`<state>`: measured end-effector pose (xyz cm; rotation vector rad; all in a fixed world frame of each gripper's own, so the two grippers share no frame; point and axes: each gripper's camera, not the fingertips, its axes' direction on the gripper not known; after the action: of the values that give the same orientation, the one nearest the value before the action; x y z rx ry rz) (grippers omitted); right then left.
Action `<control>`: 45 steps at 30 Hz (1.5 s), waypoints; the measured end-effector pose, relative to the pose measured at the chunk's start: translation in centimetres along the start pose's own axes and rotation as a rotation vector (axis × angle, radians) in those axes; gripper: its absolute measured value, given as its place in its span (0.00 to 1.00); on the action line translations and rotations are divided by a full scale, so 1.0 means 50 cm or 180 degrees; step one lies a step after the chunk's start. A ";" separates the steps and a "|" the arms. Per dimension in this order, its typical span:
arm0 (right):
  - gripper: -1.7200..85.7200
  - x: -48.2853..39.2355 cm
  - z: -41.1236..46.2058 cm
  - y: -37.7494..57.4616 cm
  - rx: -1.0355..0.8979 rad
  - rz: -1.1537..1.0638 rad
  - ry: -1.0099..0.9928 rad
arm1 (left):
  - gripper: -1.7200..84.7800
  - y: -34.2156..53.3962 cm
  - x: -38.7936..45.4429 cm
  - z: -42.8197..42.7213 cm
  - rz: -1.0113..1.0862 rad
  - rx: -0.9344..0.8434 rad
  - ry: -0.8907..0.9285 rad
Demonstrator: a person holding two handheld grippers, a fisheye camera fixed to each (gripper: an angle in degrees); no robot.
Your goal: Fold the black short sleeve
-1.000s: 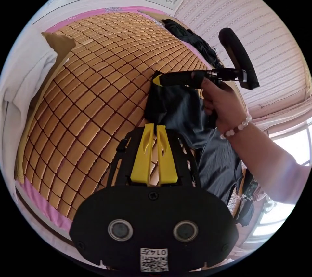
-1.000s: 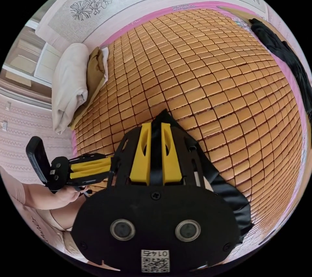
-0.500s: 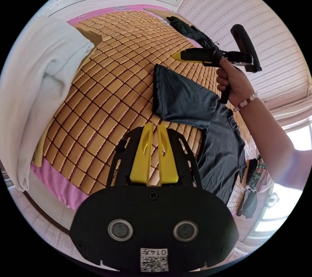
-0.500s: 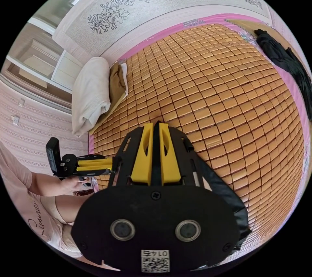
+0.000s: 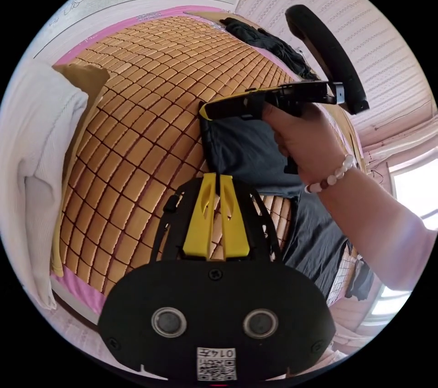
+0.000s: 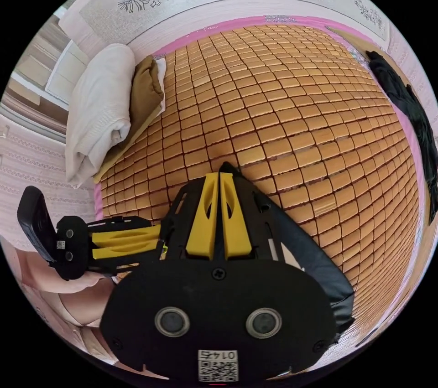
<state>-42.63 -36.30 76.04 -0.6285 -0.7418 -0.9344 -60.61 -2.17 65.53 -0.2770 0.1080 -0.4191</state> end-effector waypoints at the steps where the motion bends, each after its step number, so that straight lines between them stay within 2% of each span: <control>1: 0.01 0.016 -0.023 0.021 0.0134 0.0094 -0.0102 | 0.01 0.000 0.006 -0.005 0.0020 0.0039 0.0000; 5: 0.01 0.089 -0.168 0.156 0.0986 0.0420 -0.0519 | 0.01 0.012 0.048 -0.055 0.0337 0.0539 0.0318; 8: 0.01 0.145 -0.278 0.296 0.1554 0.0663 -0.0891 | 0.01 0.022 0.100 -0.081 0.0636 0.0708 0.0530; 10: 0.02 0.165 -0.329 0.382 0.1746 0.0781 -0.0998 | 0.01 0.027 0.141 -0.097 0.0824 0.0835 0.0751; 16: 0.02 0.163 -0.474 0.672 0.2101 0.1135 -0.0701 | 0.01 0.059 0.342 -0.133 0.1773 0.0886 0.1287; 21: 0.02 0.164 -0.467 0.916 0.1911 0.1986 -0.0472 | 0.01 0.131 0.495 -0.074 0.2188 0.0432 0.1565; 26: 0.02 0.203 -0.340 1.090 0.1226 0.2786 -0.0381 | 0.02 0.208 0.579 0.075 0.2270 -0.0390 0.1278; 28: 0.03 0.201 -0.334 1.138 0.1147 0.2964 -0.0424 | 0.04 0.216 0.589 0.092 0.2258 -0.0560 0.1324; 33: 0.03 0.191 -0.378 1.137 0.1164 0.2648 -0.0386 | 0.08 0.182 0.619 0.048 0.2353 -0.0361 0.1141; 35: 0.04 0.197 -0.390 1.083 0.0947 0.2336 -0.0273 | 0.08 0.137 0.618 0.044 0.2242 -0.0201 0.0823; 38: 0.04 0.181 -0.384 1.071 0.0804 0.2194 -0.0216 | 0.08 0.092 0.618 0.069 0.2014 -0.0286 0.0588; 45: 0.09 0.090 -0.395 1.253 0.0852 0.2916 0.0002 | 0.08 0.146 0.746 0.105 0.2443 -0.0661 0.0722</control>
<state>19.64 -24.72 57.98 -0.6347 -0.4770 0.0089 -23.07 -10.01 66.74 -0.3675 0.4638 0.3286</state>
